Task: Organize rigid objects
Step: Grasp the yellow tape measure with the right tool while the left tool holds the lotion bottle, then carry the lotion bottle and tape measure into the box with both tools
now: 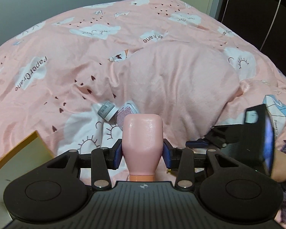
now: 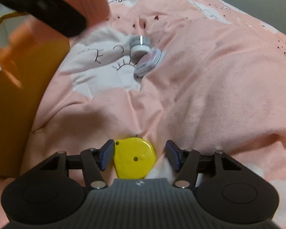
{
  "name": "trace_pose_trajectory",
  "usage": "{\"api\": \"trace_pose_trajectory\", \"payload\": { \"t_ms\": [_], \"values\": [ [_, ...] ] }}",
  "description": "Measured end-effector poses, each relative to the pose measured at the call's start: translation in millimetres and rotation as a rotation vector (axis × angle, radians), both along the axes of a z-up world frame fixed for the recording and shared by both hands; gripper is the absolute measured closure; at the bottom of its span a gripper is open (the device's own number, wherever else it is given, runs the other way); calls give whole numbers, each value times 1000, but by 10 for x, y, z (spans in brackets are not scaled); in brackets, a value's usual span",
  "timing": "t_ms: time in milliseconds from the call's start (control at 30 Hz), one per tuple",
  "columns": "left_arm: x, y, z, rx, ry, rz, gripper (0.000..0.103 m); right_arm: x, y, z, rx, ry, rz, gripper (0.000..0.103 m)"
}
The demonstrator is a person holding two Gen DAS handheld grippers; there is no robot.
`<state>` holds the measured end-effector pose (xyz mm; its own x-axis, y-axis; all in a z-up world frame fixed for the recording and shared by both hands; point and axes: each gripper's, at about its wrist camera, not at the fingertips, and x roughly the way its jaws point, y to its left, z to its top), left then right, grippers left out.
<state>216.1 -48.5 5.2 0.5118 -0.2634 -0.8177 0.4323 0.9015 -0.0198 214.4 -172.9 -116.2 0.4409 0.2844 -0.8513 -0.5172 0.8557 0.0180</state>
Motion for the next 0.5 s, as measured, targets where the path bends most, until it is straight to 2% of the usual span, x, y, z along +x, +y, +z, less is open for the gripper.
{"api": "trace_pose_trajectory", "payload": {
  "t_ms": [167, 267, 500],
  "values": [
    [-114, 84, 101, 17, -12, 17, 55, 3, 44, -114, -30, 23, 24, 42],
    [-176, 142, 144, 13, -14, 26, 55, -22, 100, -147, -53, 16, 36, 49],
    [-335, 283, 221, 30, -25, 36, 55, -79, 134, -55, -58, -4, 31, 49]
  ]
}}
